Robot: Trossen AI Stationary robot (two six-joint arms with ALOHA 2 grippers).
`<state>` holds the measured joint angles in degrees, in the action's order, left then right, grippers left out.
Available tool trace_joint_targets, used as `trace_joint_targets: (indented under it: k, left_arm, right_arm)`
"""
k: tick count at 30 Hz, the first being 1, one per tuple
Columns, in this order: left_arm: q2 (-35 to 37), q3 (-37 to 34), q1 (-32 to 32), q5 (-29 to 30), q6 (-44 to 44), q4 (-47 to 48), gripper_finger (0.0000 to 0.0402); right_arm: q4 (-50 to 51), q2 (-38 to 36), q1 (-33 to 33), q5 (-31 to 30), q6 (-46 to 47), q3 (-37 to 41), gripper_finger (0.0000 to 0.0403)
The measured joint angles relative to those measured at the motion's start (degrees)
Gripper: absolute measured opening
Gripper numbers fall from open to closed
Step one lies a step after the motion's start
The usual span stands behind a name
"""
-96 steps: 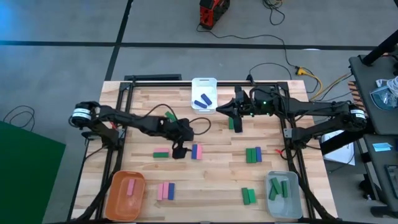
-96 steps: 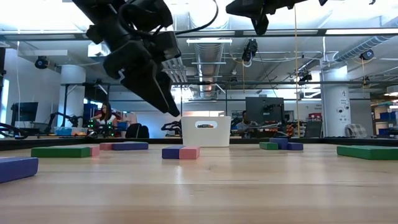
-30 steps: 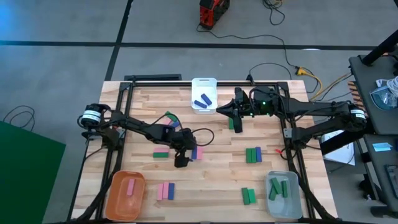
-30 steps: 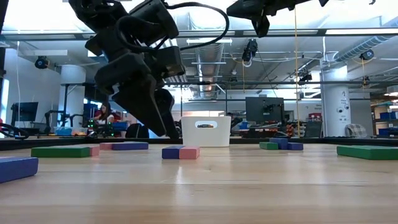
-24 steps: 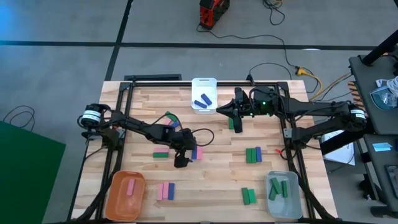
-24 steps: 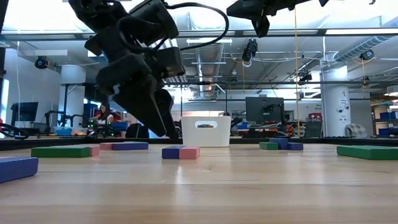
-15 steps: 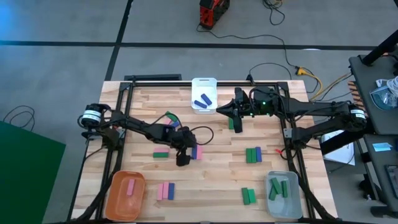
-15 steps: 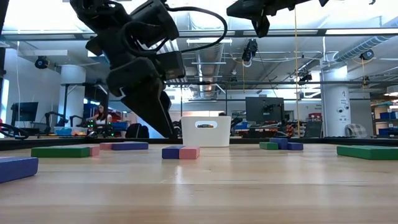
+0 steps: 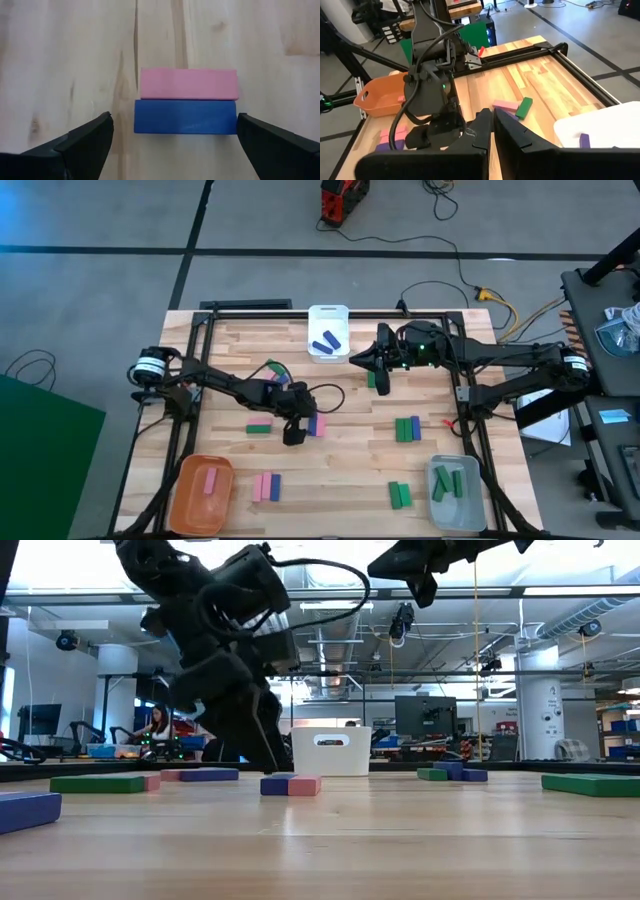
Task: Sort blocks
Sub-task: Put the blue block into the white bin
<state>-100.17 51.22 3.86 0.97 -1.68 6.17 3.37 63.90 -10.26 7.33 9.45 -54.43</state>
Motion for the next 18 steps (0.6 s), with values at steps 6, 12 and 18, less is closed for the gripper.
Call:
trace_joint_targets:
  k: [6, 12, 18]
  left_arm:
    - [-3.4, 0.4, 0.0, -2.7, -1.6, -1.5, 0.0391]
    - [-3.9, 0.7, -0.1, -3.1, -1.7, -1.7, 0.0391]
    - [-3.9, 1.0, -0.1, -3.2, -1.8, -1.2, 0.0391]
  right_arm:
    - [0.0, 0.0, 0.0, 0.0, 0.0, 0.1, 0.0013]
    - [0.3, 0.0, 0.0, 0.0, 0.0, 0.1, 0.0013]
    - [0.9, 0.1, 0.0, 0.0, 0.0, 0.1, 0.0013]
